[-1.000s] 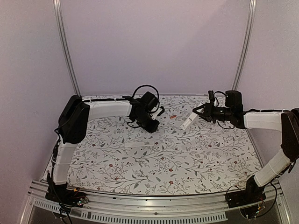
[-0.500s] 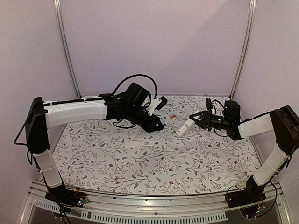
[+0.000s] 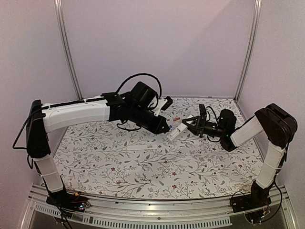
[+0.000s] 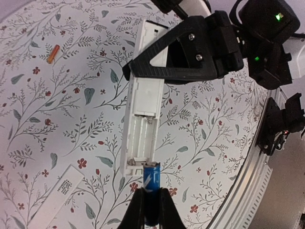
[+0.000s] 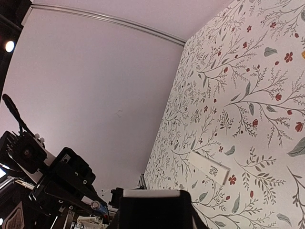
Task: Load the batteries into the remote control
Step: Place the battery in the battery compartment.
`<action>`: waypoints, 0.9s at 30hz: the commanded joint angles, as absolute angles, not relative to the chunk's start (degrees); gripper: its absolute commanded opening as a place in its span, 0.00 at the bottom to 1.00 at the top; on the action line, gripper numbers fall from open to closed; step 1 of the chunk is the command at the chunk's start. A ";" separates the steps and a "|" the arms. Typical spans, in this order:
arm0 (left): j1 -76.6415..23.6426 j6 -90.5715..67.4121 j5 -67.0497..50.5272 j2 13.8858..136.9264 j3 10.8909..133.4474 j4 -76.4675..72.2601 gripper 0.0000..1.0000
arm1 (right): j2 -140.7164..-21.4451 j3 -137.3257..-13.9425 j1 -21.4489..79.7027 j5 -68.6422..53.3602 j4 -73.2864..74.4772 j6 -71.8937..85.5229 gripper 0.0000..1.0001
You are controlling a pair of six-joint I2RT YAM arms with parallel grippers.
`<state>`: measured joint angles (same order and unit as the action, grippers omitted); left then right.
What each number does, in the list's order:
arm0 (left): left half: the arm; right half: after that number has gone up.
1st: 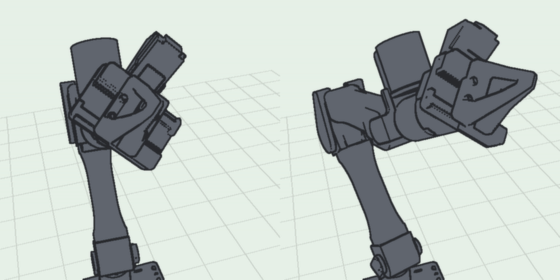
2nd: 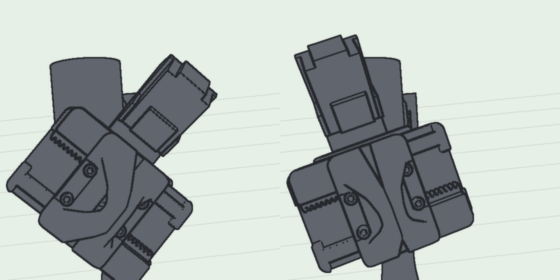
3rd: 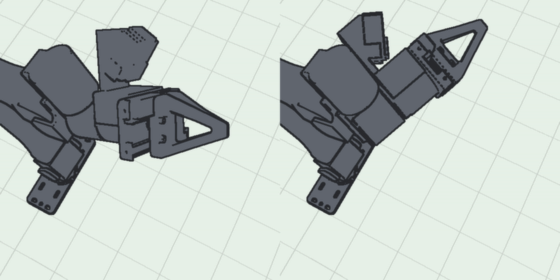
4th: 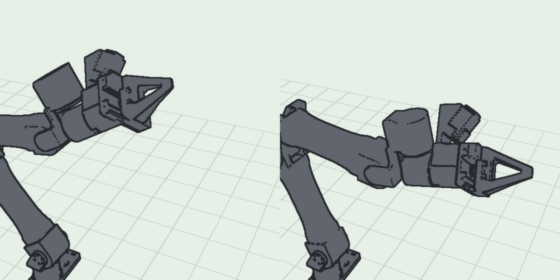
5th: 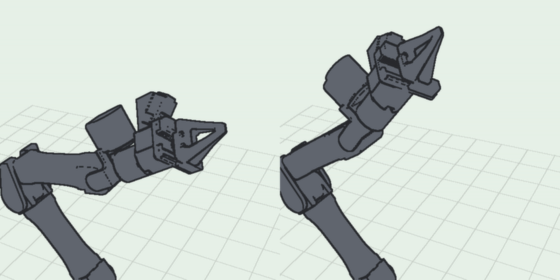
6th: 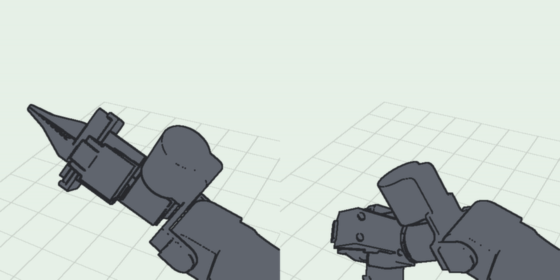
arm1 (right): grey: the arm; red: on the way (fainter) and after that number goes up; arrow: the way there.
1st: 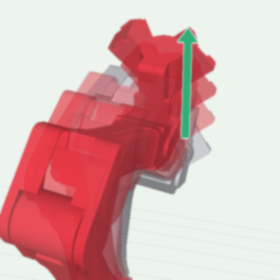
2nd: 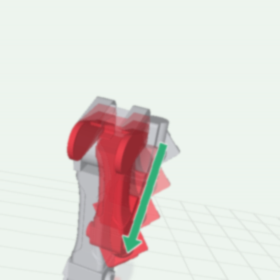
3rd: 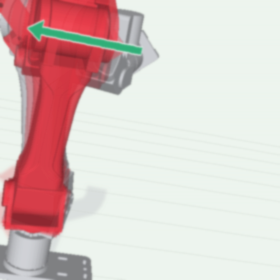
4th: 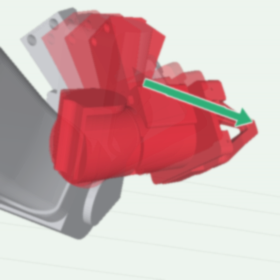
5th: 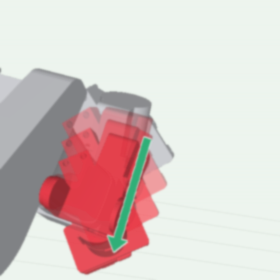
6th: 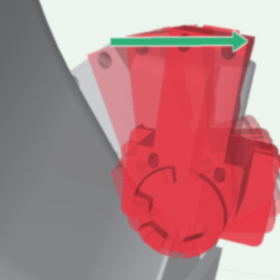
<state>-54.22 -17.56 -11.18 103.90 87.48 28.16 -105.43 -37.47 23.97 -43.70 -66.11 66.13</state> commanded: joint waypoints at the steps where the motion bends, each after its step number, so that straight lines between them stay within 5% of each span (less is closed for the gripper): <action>1: -55.57 -16.87 -8.02 106.26 90.80 33.25 0.00 | -104.01 -39.07 26.10 -41.39 -65.79 64.26 0.00; 27: -57.50 -13.52 -3.19 113.59 99.71 43.70 0.00 | -107.47 -41.13 30.40 -38.90 -69.25 66.26 0.00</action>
<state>-56.49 -14.37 -3.75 112.12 98.02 41.80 -106.69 -40.27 29.67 -40.21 -67.16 66.06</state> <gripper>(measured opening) 0.074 0.223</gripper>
